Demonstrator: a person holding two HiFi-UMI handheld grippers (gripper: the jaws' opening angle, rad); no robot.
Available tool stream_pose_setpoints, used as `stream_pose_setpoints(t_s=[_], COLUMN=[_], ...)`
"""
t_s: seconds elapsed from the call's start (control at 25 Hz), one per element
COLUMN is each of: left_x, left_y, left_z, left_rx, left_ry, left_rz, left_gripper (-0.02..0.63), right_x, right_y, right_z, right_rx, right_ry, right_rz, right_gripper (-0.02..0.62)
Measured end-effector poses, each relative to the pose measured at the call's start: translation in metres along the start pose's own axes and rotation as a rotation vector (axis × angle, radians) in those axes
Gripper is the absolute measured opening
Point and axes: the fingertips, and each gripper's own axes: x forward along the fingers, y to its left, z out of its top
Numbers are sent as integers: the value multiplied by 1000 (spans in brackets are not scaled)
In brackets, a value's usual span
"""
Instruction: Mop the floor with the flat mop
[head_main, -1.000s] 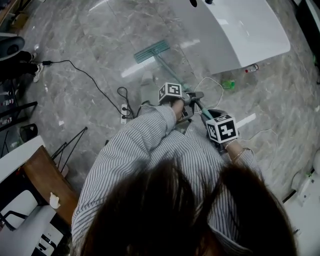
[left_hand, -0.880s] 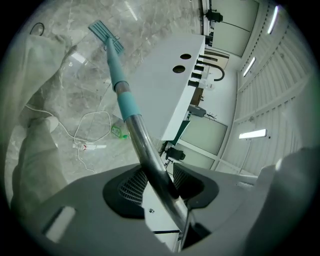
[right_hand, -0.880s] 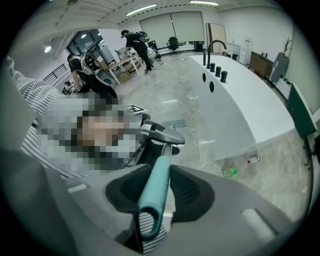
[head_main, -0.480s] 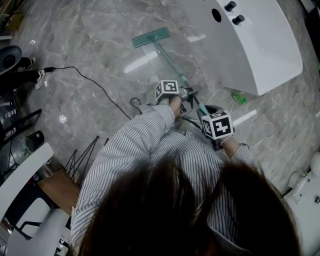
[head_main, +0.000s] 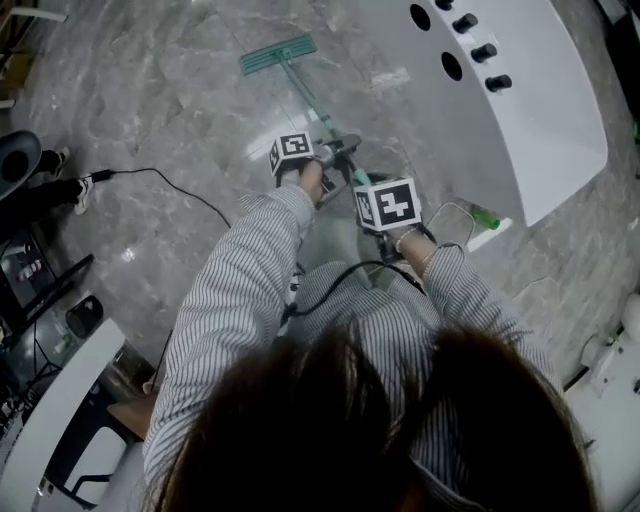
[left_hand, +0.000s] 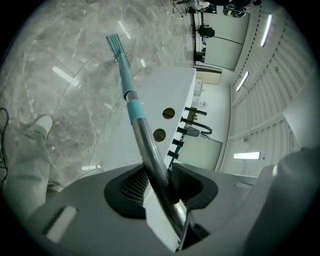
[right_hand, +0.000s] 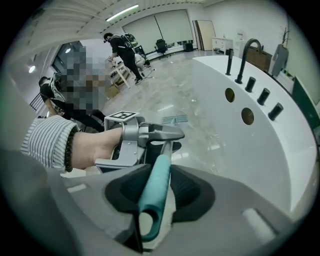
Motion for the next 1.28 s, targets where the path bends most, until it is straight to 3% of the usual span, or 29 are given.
stream_pose_setpoints(t_s=[0.28, 0.56, 0.76, 1.28], left_x=[6, 8, 8, 5], left_y=[-40, -48, -43, 1], left_z=[115, 169, 176, 158], left_rx=[1, 21, 39, 61], left_ry=[-69, -87, -78, -60], left_rz=[-29, 5, 28, 88], left_gripper=[152, 152, 152, 137], right_x=[42, 70, 78, 105], right_y=[-1, 0, 1, 2], right_z=[111, 155, 156, 108], right_rx=[103, 144, 152, 240], right_ry=[-96, -114, -114, -78], right_rz=[36, 47, 62, 117], right_gripper=[118, 117, 116, 115])
